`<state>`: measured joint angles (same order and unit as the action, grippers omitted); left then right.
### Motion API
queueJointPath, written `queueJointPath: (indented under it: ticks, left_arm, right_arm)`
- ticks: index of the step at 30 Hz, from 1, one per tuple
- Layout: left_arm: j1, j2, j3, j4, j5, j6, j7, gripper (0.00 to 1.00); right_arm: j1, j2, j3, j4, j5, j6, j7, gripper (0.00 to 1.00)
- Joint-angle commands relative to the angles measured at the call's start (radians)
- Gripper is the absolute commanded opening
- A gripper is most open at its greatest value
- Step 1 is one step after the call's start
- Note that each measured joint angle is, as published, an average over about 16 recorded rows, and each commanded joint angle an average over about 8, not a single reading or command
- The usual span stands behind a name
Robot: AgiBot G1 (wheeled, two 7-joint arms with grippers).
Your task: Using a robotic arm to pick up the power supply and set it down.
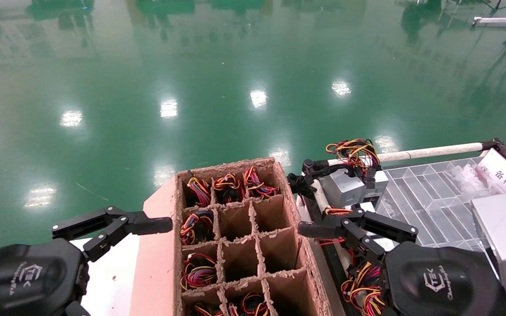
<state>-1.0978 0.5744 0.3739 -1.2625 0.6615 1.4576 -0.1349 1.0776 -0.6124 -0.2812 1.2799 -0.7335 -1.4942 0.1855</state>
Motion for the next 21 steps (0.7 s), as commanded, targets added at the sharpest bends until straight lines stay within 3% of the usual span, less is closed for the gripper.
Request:
queueJointPath:
  ticks: [1, 21]
  left_arm:
    - [0.0, 0.0, 0.0, 0.0, 0.0, 0.0, 0.0, 1.0]
    - [0.0, 0.0, 0.0, 0.0, 0.0, 0.0, 0.0, 1.0]
  right_arm:
    - [0.0, 0.0, 0.0, 0.0, 0.0, 0.0, 0.0, 1.0]
    - [0.0, 0.0, 0.0, 0.0, 0.0, 0.0, 0.0, 1.0]
